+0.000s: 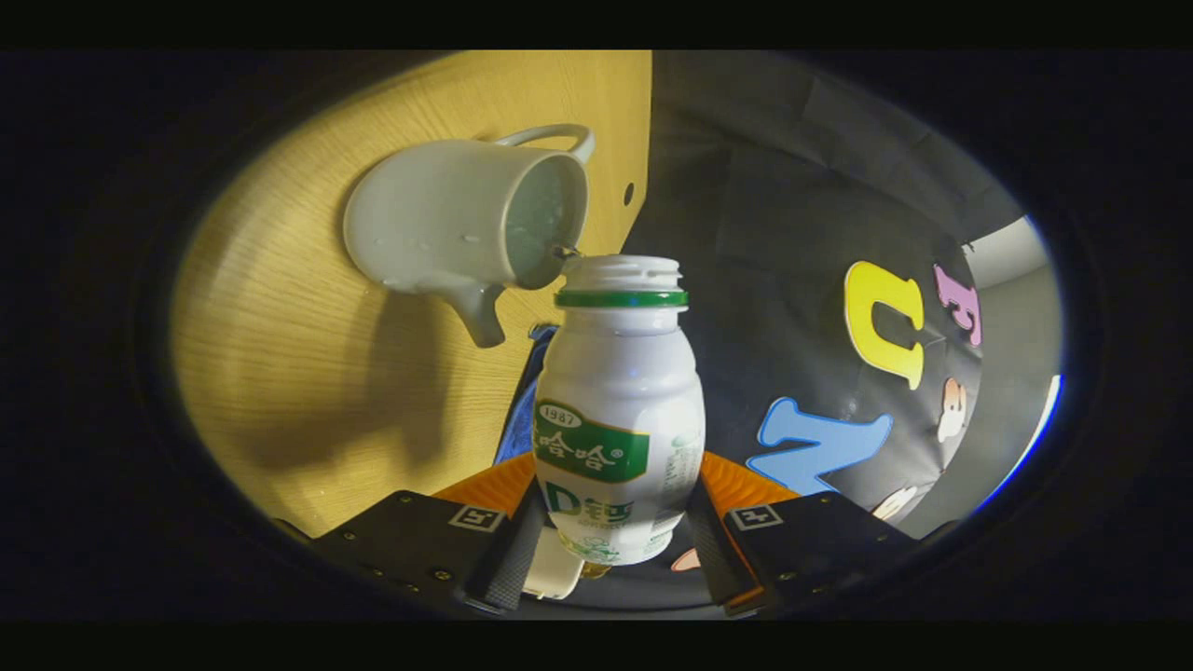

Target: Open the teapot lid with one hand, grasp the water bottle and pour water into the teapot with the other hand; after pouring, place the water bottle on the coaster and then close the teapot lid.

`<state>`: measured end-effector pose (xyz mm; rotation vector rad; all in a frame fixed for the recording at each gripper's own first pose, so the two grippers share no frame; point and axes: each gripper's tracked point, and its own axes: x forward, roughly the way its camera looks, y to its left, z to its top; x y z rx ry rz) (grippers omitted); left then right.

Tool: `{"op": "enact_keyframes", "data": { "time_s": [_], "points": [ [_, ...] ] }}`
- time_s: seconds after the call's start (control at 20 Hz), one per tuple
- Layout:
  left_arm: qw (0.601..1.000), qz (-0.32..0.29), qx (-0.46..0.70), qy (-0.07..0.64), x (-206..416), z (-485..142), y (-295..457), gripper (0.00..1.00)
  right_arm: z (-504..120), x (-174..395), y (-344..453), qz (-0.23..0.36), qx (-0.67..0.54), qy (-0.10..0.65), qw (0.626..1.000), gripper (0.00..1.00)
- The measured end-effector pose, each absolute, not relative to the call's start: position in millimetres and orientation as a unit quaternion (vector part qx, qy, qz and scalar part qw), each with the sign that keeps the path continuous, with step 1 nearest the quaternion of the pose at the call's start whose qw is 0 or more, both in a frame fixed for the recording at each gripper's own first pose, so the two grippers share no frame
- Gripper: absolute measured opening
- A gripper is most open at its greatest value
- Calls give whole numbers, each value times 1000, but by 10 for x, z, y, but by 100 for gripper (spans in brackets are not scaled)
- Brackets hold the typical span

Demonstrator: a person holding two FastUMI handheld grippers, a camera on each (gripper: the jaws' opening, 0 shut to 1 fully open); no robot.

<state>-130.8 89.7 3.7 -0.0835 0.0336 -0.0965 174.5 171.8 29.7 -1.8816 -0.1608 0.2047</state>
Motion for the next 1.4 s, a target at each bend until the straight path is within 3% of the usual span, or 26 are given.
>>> {"op": "enact_keyframes", "data": {
  "time_s": [0.25,0.35,0.45,0.5,0.6,0.7,1.4],
  "points": [
    [998,-48,-38,17,-1310,29,891,10,356,1751,1735,84,-814,-77,570,72],
    [998,-47,-38,18,-1314,26,900,7,375,1758,1740,83,-817,-80,566,72],
    [998,-46,-39,20,-1307,12,906,14,391,1753,1749,82,-819,-83,562,72],
    [998,-45,-39,22,-1315,10,914,7,399,1751,1744,82,-820,-83,561,72],
    [998,-43,-37,21,-1318,15,915,14,405,1766,1743,80,-824,-85,555,72],
    [998,-42,-36,19,-1317,18,922,7,409,1771,1743,79,-827,-85,549,72],
    [998,-37,-37,25,-1328,-39,936,14,480,1759,1811,72,-847,-108,516,72]
  ]
}}
